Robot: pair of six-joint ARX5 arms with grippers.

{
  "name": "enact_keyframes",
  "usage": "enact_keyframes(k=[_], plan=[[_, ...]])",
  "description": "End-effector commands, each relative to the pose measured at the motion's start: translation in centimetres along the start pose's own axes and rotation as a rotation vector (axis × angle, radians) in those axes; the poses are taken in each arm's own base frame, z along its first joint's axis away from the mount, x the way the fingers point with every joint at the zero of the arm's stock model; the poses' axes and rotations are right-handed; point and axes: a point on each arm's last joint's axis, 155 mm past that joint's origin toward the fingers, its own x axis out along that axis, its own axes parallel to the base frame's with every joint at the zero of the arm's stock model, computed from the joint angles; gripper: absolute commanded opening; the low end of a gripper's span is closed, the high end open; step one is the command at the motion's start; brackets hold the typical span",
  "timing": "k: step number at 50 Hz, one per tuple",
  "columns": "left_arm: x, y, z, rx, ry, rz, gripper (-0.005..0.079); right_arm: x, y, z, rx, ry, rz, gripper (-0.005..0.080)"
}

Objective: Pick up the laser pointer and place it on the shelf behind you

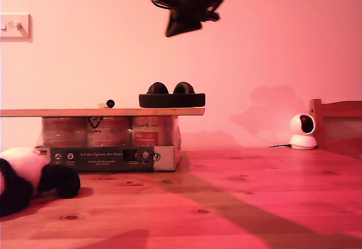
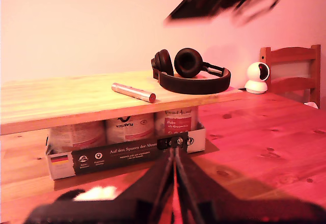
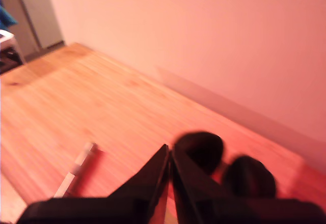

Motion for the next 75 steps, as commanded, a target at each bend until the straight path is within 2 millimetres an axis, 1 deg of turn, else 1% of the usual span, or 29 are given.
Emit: enact_keyframes(k=[1, 4, 10, 19, 27, 32, 37, 42, 49, 52, 53, 55, 65, 75], plan=[[0.0, 0.3, -0.5, -0.01, 0.006, 0.011, -0.0019, -0.1, 0.5, -0.4, -0.003, 0.017, 0.023, -0.0011], [0.0, 0.4, -0.6, -0.022, 0.01, 0.015, -0.0019, -0.3, 0.7, -1.0, -0.01, 0.04, 0.039, -0.0011], [0.0, 0.4, -0.7, -0.022, 0.013, 0.016, -0.0019, -0.1, 1.4, -3.0, 0.004, 0.1, 0.078, -0.0012], [0.0, 0.4, -0.7, -0.022, 0.014, 0.016, -0.0019, 0.6, 1.9, -6.5, 0.016, 0.182, 0.097, -0.0012], [0.0, 0.5, -0.7, -0.022, 0.013, 0.019, -0.0019, 1.3, 2.5, -10.7, 0.037, 0.272, 0.119, -0.0012], [0.0, 0.5, -0.7, -0.022, 0.013, 0.019, -0.0019, 1.2, 2.9, -13.0, 0.042, 0.311, 0.129, -0.0012], [0.0, 0.5, -0.7, -0.021, 0.013, 0.023, -0.0019, 0.6, 3.2, -14.4, 0.042, 0.309, 0.127, -0.0012], [0.0, 0.6, -0.7, -0.021, 0.013, 0.026, -0.0019, -1.0, 3.4, -14.4, 0.03, 0.248, 0.111, -0.0012], [0.0, 0.6, -0.7, -0.021, 0.013, 0.026, -0.0019, -3.4, 3.5, -12.6, 0.045, 0.091, 0.074, -0.0012], [0.0, 0.6, -0.7, -0.025, 0.013, 0.026, -0.0019, -4.3, 3.3, -12.1, 0.041, 0.037, 0.052, -0.0012], [0.0, 0.6, -0.7, -0.025, 0.013, 0.025, -0.0019, -4.5, 3.3, -12.3, 0.043, 0.035, 0.048, -0.0012], [0.0, 0.6, -0.7, -0.025, 0.013, 0.026, -0.0019, -5.1, 3.3, -11.6, 0.032, -0.012, 0.041, -0.0012], [0.0, 0.6, -0.7, -0.026, 0.013, 0.026, -0.0019, -7.9, 3.7, -12.2, 0.041, -0.112, 0.013, -0.0012], [0.0, 0.6, -0.7, -0.029, 0.013, 0.026, -0.0019, -11.7, 3.5, -12.8, 0.048, -0.187, -0.052, -0.0012]])
